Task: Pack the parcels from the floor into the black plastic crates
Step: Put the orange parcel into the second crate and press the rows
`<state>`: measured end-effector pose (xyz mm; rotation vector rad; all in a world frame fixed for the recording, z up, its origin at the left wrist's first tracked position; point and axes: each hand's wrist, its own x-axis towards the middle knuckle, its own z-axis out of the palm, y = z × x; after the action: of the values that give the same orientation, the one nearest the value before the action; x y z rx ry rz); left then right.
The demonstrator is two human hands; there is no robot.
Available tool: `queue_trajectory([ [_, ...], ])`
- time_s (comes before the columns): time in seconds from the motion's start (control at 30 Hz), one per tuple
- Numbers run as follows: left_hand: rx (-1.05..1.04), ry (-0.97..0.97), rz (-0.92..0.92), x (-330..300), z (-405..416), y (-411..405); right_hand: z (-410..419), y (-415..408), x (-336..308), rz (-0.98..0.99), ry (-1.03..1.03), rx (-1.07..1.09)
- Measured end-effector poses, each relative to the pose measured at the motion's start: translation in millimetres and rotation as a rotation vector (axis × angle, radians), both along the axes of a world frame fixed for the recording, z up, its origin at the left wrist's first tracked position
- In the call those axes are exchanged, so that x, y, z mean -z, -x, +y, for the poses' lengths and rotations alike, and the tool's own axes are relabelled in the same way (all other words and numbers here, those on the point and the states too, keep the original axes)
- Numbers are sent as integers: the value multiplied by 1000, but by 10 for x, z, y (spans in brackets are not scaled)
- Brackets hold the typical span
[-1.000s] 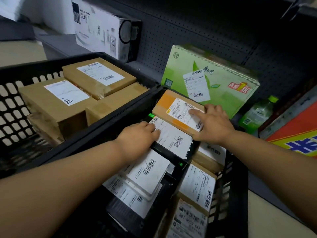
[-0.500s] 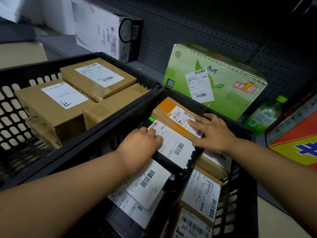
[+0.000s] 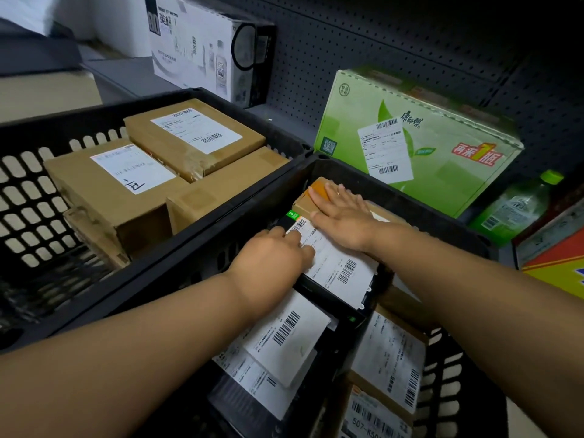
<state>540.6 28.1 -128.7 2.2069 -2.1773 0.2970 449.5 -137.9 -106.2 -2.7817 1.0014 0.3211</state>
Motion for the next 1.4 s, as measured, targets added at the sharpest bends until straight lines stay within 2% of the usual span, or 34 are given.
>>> queue_trajectory([
  [0.2, 5, -49, 72, -104, -7, -92, 8, -26, 66, 9, 95, -11],
  [0.33, 14, -73, 95, -132, 51, -69, 290, 147, -21, -140, 13, 38],
  [0.47, 48, -69, 81, -186, 83, -49, 691, 576, -54, -70, -24, 25],
  [0.53, 89, -155, 68, -214, 149, -80, 778, 775, -68, 26, -6, 0],
  [0.6, 143, -331, 42, -247, 274, -143, 795, 885, -66, 122, 29, -42],
  [0.67, 210, -463, -59, -248, 430, -178, 800, 913, -22, 145, 59, -57],
  [0.73, 234, -505, -147, -162, 547, -173, 814, 892, 31, 125, 83, -54],
  [0.87, 207, -433, -276, 22, 545, -151, 819, 874, 62, 142, 116, -36],
  [1.03, 206, -369, -311, 93, 522, -151, 822, 870, 65, 144, 115, -20],
  [1.27, 190, -411, -331, -21, 565, -80, 933, 890, -5, 158, 141, -9],
  [1.4, 162, -395, -240, -224, 602, 12, 1028, 1042, -201, 60, 177, -30],
])
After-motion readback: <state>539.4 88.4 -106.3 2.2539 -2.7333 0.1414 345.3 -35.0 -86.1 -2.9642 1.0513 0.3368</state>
